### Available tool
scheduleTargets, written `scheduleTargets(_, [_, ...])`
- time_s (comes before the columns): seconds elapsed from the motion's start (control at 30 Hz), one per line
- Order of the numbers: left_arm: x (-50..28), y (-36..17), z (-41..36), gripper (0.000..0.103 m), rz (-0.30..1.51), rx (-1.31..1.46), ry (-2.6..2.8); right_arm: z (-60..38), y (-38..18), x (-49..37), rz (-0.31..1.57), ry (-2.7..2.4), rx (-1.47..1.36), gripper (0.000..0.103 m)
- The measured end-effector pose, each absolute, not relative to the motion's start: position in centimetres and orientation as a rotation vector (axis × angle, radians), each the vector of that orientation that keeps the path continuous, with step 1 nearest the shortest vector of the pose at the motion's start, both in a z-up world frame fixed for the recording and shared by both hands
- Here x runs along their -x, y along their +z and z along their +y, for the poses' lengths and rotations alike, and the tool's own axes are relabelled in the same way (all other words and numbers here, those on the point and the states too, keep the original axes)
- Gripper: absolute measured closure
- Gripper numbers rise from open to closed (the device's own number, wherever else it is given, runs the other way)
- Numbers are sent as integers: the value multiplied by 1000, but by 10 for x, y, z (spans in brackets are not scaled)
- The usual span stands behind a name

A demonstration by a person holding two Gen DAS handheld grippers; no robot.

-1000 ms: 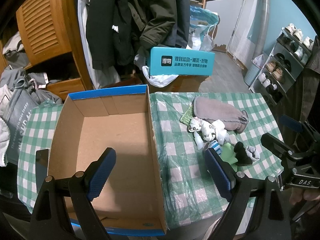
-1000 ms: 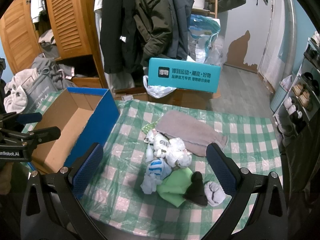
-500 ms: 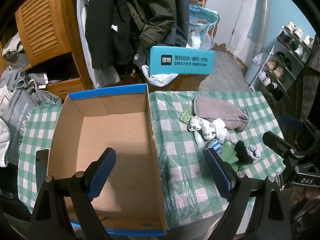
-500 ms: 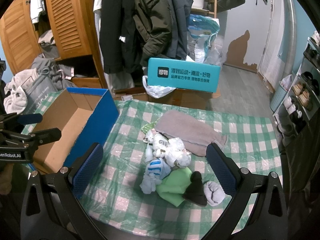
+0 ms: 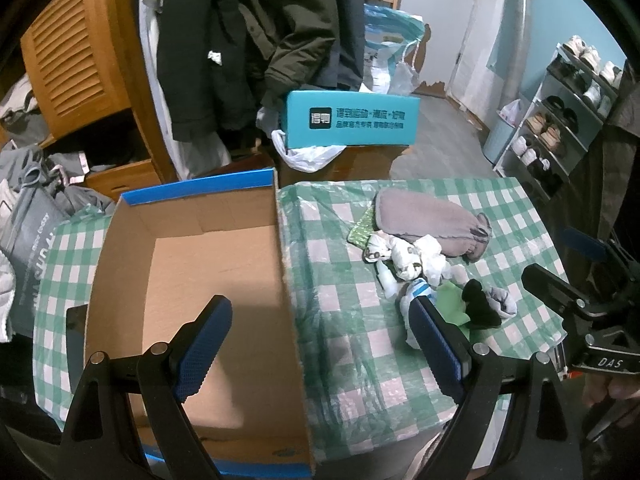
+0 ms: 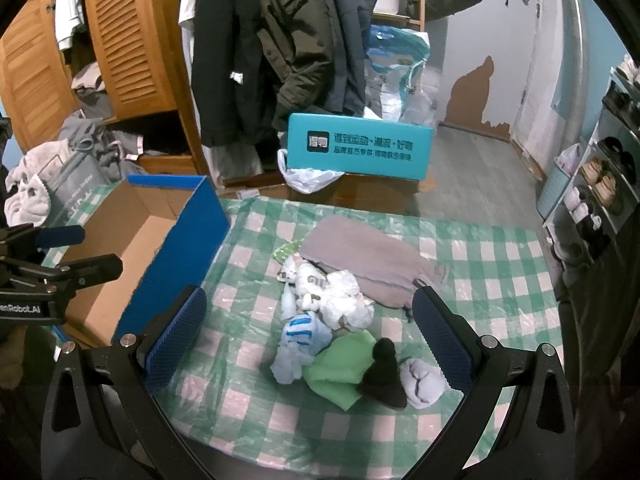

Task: Organize soft objects
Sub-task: 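Reach both tools to the pile and grasp the striped sock and grey sock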

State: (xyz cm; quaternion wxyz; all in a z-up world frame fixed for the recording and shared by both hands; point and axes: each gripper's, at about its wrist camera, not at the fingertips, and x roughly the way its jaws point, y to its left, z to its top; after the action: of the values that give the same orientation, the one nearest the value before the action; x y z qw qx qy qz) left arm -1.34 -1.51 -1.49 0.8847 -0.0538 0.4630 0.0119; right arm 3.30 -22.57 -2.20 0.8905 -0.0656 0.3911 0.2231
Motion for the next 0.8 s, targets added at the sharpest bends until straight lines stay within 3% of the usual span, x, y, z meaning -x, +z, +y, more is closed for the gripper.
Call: scheduleTargets(0.8, [-38,-52,-78,11,1126,23,-25,-294,-58,-62,938,335,99,2])
